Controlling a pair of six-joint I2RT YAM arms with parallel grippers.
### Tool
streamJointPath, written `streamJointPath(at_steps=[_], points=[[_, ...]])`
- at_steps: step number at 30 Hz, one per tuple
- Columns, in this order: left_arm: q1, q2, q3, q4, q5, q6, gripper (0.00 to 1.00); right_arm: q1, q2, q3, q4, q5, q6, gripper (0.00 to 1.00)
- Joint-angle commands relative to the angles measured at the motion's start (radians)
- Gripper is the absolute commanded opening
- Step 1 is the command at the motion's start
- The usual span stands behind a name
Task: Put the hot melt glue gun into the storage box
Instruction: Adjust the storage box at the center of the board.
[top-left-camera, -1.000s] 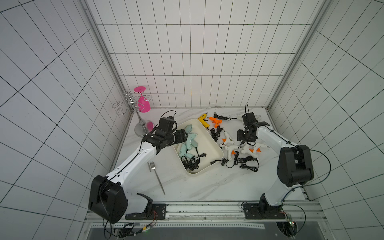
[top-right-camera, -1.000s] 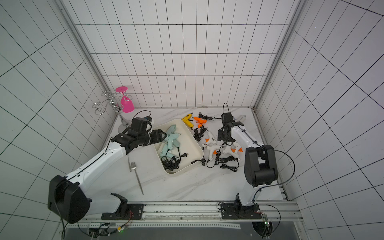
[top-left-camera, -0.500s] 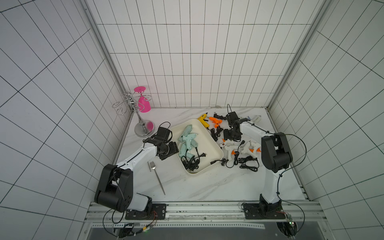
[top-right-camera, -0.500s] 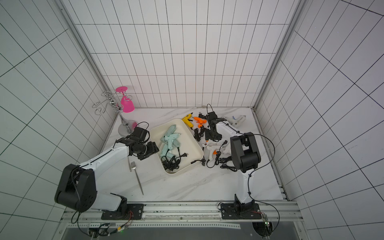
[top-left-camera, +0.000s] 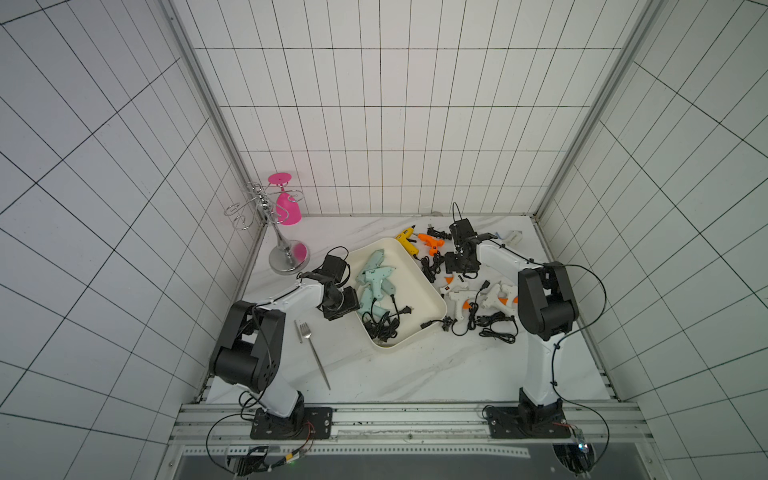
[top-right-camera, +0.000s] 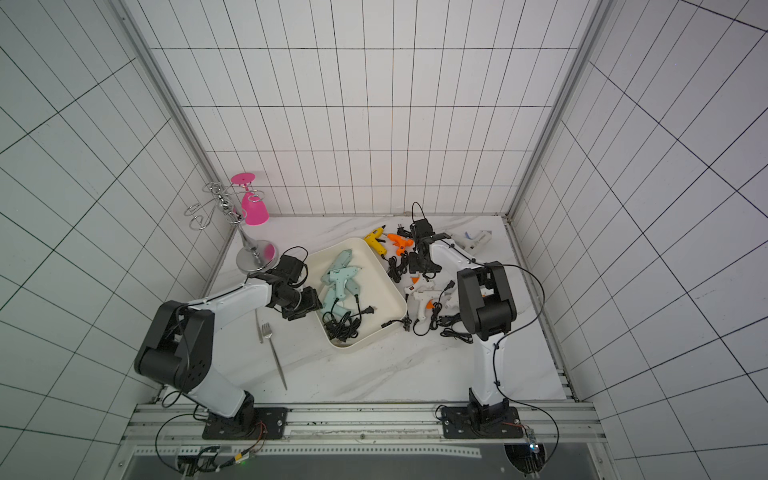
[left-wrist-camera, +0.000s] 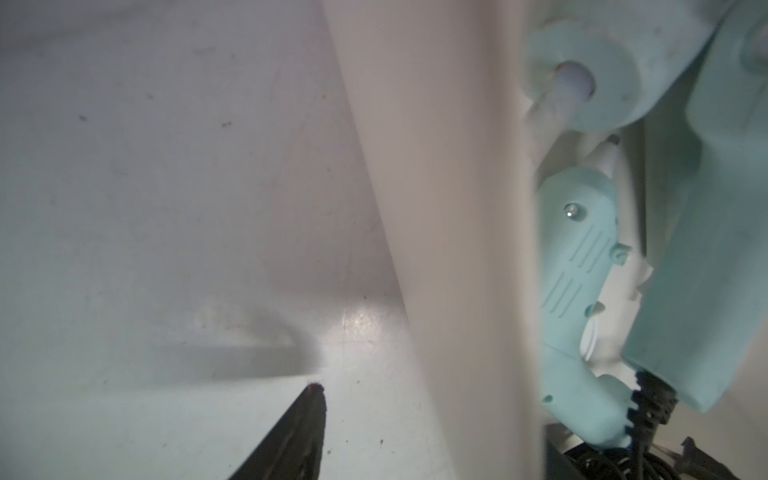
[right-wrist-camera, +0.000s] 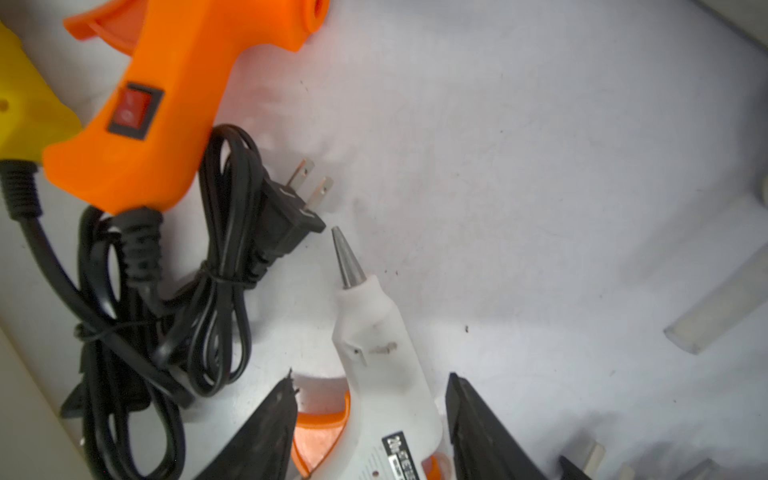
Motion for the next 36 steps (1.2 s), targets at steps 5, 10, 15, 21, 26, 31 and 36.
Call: streamJointPath(at_steps=[5,10,15,21,26,31,36], points=[[-0.005,0.076,0.076,-0.045,-0.044,0.135,0.44,-0.017,0.111,0.112,-0.061,-0.015,-0.023,0.53],[-0.016,0.116,0.155,-0.104,-0.095,0.22,0.31,-0.031,0.104,0.075,-0.066,0.004,-0.025,0.49],[-0.02,0.167,0.228,-0.153,-0.124,0.317,0.21,-0.045,0.109,0.07,-0.072,-0.005,-0.058,0.36],[-0.037,0.229,0.323,-0.186,-0.185,0.42,0.17,-0.046,0.095,0.034,-0.083,-0.018,-0.073,0.18],[-0.054,0.271,0.398,-0.203,-0.28,0.498,0.17,-0.046,0.072,0.025,-0.095,-0.007,-0.077,0.1],[-0.061,0.263,0.455,-0.195,-0.346,0.504,0.43,-0.045,-0.005,0.025,-0.106,0.042,-0.091,0.07],[-0.091,0.138,0.429,-0.133,-0.404,0.487,0.66,-0.045,-0.109,0.043,-0.136,0.07,-0.104,0.04]])
